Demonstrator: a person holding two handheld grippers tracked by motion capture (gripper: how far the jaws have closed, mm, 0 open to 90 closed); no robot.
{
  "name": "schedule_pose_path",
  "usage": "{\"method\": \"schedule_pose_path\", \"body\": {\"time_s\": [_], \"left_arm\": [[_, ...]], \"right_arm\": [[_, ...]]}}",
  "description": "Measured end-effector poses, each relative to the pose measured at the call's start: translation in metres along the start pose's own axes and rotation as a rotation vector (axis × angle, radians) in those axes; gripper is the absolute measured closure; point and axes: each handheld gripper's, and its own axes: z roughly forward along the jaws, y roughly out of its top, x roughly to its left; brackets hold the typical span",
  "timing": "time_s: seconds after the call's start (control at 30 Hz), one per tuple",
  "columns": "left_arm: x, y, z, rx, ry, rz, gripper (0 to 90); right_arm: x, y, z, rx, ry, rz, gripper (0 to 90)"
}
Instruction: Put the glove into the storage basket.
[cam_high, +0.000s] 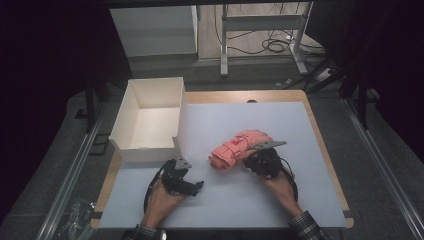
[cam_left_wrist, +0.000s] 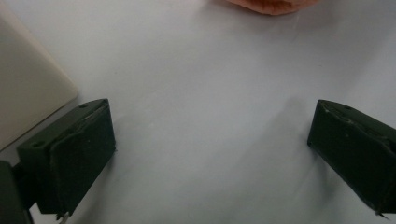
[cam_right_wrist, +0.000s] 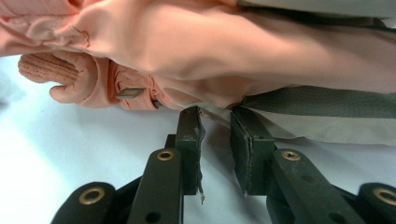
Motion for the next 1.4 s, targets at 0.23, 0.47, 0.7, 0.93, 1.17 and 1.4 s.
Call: {"method": "schedule_pose_path", "body": {"time_s": [0.23,0.47,0.7,0.93,1.17,1.4], "left_arm": [[-0.002,0.021,-0.003,0.010,-0.071,0.009,0.0],[-0.007,0.052,-0.007,0.032,-0.127,0.067,0.0],[-0.016,0.088,-0.019,0.060,-0.157,0.128,0.0],[-0.027,0.126,-0.023,0.106,-0.194,0.205,0.0],[-0.036,0.159,-0.007,0.163,-0.186,0.248,0.0],[-0.034,0.174,0.024,0.237,-0.167,0.280,0.0]], "right_arm": [[-0.003,-0.007,-0.009,0.007,-0.001,-0.007,66.5],[-0.015,-0.018,-0.030,-0.005,-0.041,-0.025,51.5],[-0.030,-0.033,-0.051,-0.010,-0.091,-0.035,40.4],[-0.044,-0.050,-0.068,-0.014,-0.119,-0.010,34.2],[-0.054,-0.061,-0.077,-0.026,-0.131,0.025,32.3],[-0.057,-0.068,-0.081,-0.041,-0.134,0.044,31.8]]}}
